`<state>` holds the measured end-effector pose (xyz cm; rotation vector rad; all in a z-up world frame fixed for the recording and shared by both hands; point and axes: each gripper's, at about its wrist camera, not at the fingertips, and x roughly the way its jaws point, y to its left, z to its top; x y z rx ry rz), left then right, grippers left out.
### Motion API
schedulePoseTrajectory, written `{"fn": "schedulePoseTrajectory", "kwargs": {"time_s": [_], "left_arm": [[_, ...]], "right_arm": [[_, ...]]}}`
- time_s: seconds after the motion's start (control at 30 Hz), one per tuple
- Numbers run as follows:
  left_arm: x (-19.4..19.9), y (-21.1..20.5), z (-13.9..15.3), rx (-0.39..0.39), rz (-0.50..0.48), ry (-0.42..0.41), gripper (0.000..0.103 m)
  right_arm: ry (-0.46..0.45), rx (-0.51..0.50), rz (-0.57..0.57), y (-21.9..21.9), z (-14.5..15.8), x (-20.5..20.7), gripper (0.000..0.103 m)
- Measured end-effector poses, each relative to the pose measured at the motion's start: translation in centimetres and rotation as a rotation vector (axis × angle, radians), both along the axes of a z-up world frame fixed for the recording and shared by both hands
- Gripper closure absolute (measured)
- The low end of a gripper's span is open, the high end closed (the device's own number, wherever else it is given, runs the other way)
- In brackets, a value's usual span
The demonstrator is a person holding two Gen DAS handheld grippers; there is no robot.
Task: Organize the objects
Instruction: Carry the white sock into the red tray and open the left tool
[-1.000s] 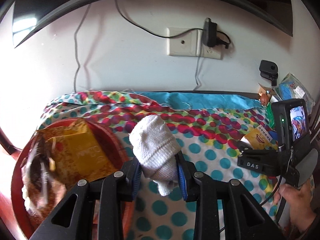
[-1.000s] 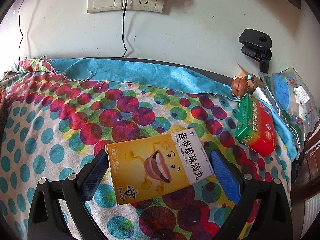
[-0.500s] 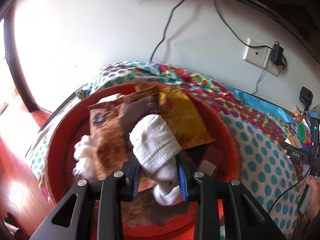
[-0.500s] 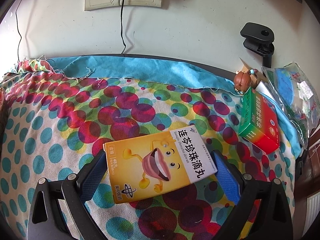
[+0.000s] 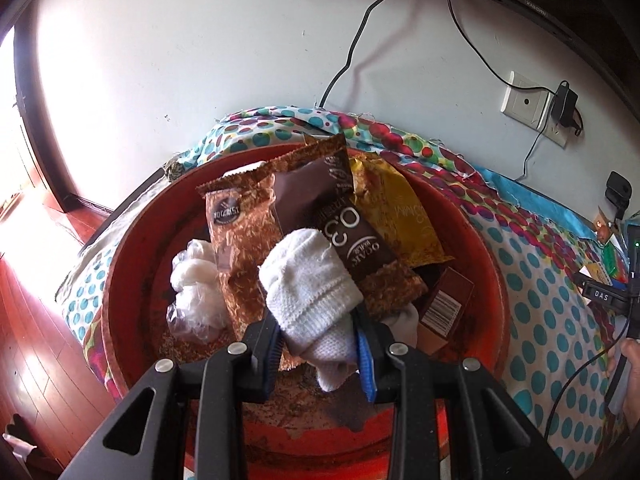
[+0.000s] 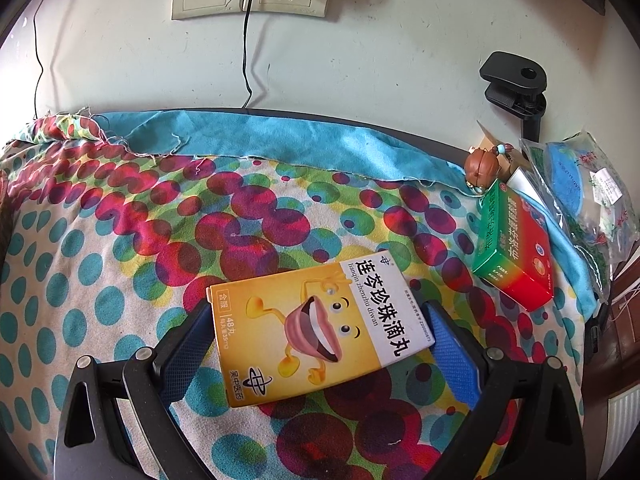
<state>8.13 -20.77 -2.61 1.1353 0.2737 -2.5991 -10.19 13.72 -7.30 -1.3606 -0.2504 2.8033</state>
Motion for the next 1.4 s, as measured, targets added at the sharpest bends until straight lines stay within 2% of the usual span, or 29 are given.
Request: {"fn": "schedulePoseTrajectory", "kwargs": {"time_s": [0.2,0.37,0.47,0.67,0.93,1.03,1.27,1.4], "left_arm": [[0.6,0.1,-0.5,-0.017,-0.011,-0.019,0.07],[1.0,-0.7,-0.9,0.008,-0.006,-0.029,0.07],[1.2,-0.7,-1.0,-0.023,0.003,-0.035,0.069],[1.3,-1.5,-1.6,0.031,0.021,-0.053,0.067],[1.7,-1.3,-0.9,0.047,-0.009,-0.01,0.065],[1.9,-1.3,-0.6,0.053,-0.017,0.008,0.06],[1.4,-1.3,-0.8,0.081,-0.032,-0.002,0.059],[1.5,-0.9,-0.6,0.057,-0.032,0.001,0.059]], "right_arm": [[-0.001,0.0,-0.001,0.1,0.1,0.0,0.004],[0.002,0.008,-0.001,0.0,0.1,0.1,0.004],[0.002,0.01,-0.002,0.2,0.0,0.0,0.004],[0.002,0.01,-0.003,-0.1,-0.1,0.0,0.004],[0.002,0.012,-0.005,-0.2,0.0,0.0,0.004],[0.002,0.013,-0.005,-0.1,0.0,0.1,0.004],[0.006,0.026,-0.006,-0.2,0.0,0.1,0.004],[0.006,0.028,-0.007,-0.2,0.1,0.2,0.004]]}}
